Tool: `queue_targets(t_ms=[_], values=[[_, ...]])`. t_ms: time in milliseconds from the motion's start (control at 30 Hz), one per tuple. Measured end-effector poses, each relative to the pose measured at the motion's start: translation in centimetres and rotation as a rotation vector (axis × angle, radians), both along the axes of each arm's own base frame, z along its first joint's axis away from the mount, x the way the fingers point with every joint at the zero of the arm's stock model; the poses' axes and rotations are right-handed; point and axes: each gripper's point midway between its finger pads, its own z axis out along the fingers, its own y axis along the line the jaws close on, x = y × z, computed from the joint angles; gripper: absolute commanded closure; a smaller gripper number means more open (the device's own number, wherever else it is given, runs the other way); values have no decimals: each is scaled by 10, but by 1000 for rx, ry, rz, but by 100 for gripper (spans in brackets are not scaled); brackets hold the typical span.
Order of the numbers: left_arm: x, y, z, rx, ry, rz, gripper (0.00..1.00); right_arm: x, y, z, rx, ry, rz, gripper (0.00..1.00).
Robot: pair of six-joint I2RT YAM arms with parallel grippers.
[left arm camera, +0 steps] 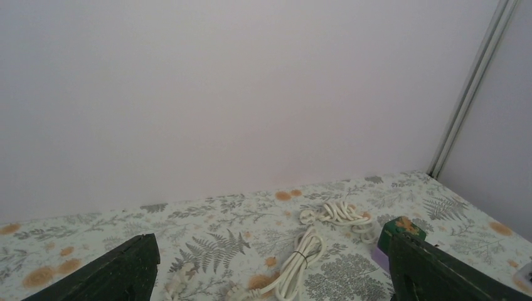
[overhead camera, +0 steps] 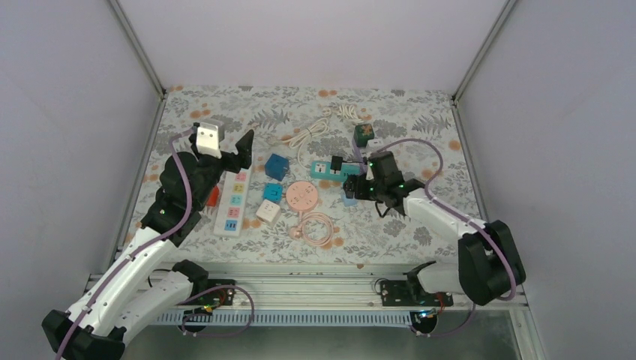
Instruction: Insert the plug
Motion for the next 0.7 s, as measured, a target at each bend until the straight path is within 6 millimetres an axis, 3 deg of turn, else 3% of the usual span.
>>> queue_targets(t_ms=[167,267,467,600,700], values=[[0,2,2,-21,0,10,3,-14,17,-31,-83,89,40,16],[0,4,5,-35,-7,19,0,-17,16,-48,-164,133,28,21],[-6,12,10,-66,-30,48,0,-14,13,-63,-237,164,17,31],[-6,13,9,-67,-30,54,0,-5,18,-71,-268,174,30,40],[-6,13,5,-63,-23,53,0,1,19,-75,-293,176,34,55]])
